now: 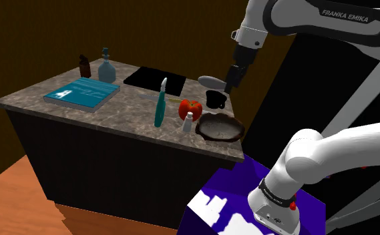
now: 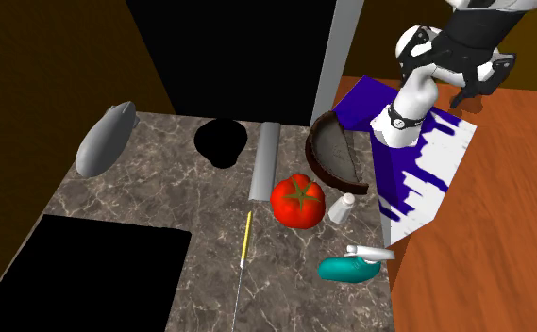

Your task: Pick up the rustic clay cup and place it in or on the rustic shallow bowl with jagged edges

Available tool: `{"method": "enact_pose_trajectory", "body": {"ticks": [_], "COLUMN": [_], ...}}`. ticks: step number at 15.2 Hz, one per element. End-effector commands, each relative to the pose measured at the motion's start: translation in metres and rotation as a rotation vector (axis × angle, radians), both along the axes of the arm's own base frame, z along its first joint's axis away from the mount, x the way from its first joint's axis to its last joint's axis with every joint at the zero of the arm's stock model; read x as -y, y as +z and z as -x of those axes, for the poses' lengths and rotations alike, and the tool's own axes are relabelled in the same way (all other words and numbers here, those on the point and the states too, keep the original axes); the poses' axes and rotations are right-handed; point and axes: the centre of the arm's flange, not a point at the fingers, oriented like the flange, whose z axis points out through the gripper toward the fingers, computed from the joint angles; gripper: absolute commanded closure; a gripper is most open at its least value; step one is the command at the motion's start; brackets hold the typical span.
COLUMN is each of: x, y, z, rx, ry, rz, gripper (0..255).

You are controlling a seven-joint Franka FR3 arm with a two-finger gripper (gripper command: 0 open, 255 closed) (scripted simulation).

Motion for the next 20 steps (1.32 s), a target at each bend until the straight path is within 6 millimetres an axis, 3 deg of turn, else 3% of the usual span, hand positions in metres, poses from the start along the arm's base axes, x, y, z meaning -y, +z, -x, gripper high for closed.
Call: {"method": "enact_pose_trajectory", "body": {"ticks": [1, 20], "x": [0.000, 0.176], "y": [0.000, -0.106], "z": [0.000, -0.132], "rx": [0.000, 0.038], "ry": [0.000, -0.116], "rz": [0.000, 0.032], "gripper": [0, 0]}}
